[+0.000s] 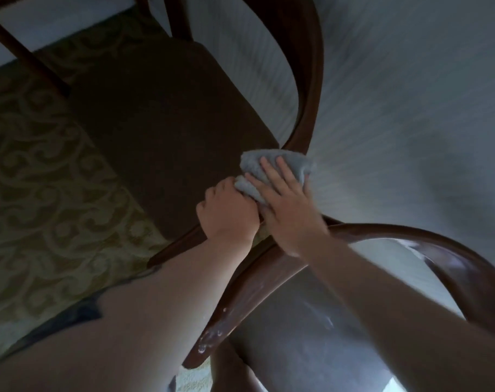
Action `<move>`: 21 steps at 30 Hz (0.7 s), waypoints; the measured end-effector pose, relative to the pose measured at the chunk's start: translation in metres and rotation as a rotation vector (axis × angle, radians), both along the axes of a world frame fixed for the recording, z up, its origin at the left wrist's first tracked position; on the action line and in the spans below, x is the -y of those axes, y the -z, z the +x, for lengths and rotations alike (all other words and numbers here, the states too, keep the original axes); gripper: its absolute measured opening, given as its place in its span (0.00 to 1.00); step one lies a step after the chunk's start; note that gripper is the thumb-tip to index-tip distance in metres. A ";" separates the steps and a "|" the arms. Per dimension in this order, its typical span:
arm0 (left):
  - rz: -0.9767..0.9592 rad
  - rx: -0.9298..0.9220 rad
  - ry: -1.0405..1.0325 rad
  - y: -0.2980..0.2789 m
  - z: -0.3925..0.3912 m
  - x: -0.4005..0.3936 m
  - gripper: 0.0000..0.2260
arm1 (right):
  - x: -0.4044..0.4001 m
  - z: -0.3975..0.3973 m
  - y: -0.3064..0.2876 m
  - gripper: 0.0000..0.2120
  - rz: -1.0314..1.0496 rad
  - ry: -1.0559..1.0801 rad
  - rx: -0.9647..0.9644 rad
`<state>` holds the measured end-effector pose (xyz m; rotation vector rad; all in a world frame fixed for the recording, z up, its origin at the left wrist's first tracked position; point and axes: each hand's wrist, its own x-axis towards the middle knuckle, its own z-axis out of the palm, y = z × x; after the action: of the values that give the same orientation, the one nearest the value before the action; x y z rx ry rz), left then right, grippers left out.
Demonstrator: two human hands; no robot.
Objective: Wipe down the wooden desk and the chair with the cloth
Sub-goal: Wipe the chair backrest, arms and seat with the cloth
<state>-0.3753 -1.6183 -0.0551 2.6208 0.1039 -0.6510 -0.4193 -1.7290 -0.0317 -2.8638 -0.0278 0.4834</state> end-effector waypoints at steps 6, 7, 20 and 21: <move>0.046 0.090 0.070 -0.008 -0.007 0.004 0.19 | 0.087 0.096 0.000 0.25 -0.021 0.044 0.135; 0.040 0.072 0.071 -0.008 -0.006 0.005 0.19 | 0.090 0.113 -0.001 0.24 -0.015 0.067 0.165; 0.114 0.021 0.153 -0.006 -0.005 0.006 0.23 | 0.119 0.217 -0.018 0.34 -0.021 0.144 0.205; 0.118 0.025 0.148 -0.006 -0.004 0.006 0.23 | 0.126 0.237 -0.026 0.35 0.091 0.180 0.175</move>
<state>-0.3798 -1.6247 -0.0494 2.7691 -0.0613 -0.6809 -0.1827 -1.8550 -0.0057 -2.7764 0.1721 0.1908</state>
